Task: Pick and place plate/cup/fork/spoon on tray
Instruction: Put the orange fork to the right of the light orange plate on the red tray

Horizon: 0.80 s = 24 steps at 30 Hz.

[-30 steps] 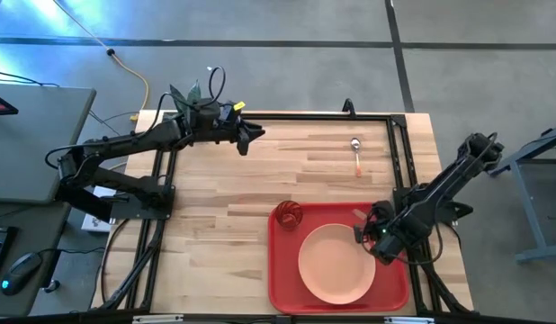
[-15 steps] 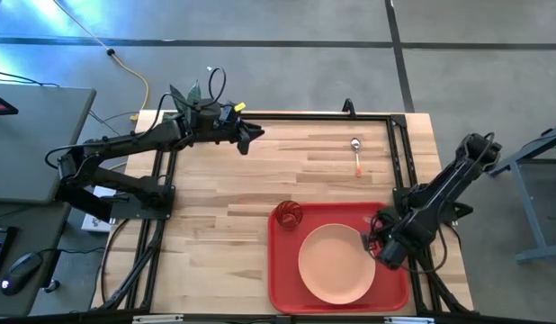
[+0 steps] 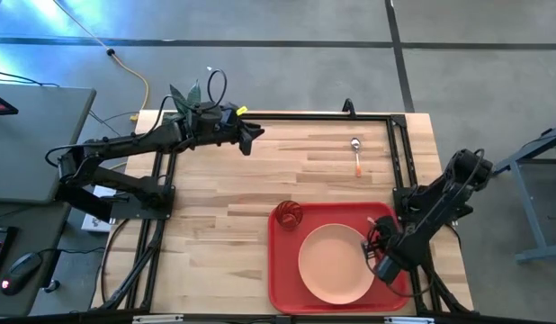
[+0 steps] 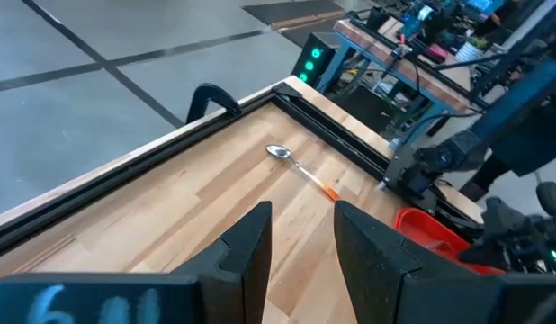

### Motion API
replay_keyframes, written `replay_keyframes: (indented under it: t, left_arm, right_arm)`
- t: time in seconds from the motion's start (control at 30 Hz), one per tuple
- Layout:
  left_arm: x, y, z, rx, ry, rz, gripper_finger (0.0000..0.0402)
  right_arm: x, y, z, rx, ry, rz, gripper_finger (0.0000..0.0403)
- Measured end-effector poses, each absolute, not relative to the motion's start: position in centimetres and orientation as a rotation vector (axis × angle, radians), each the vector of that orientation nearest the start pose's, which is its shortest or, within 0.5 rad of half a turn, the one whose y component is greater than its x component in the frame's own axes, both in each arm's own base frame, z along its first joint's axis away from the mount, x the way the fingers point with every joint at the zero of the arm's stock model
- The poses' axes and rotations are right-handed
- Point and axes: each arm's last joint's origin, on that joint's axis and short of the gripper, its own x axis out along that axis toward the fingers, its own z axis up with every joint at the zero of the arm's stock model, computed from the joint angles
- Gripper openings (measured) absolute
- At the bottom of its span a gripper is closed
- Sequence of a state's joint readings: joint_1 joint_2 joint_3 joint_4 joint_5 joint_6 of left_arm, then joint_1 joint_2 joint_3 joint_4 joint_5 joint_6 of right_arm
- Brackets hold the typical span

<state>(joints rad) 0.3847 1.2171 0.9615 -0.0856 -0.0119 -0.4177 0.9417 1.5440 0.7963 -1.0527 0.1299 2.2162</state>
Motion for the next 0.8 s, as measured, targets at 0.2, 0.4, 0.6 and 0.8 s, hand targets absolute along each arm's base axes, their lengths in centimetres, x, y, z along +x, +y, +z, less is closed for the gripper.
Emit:
replay_keyframes:
  t: [0.2,0.4,0.6,0.8]
  left_arm:
    - [25.2,10.3,31.5,-0.493,0.24,0.487,0.0113]
    - [25.1,10.3,31.5,-0.504,0.23,0.516,0.0113]
    - [25.1,10.4,31.6,-0.522,0.21,0.545,0.0113]
    - [25.1,10.4,31.6,-0.53,0.208,0.547,0.0113]
  right_arm:
    - [13.1,17.6,14.3,0.787,1.178,-1.093,0.0003]
    - [13.0,18.1,14.3,0.808,1.192,-1.055,0.0022]
    - [13.6,18.9,14.2,0.897,1.195,-0.981,0.0045]
    - [13.2,18.3,14.6,0.886,1.263,-1.048,0.0052]
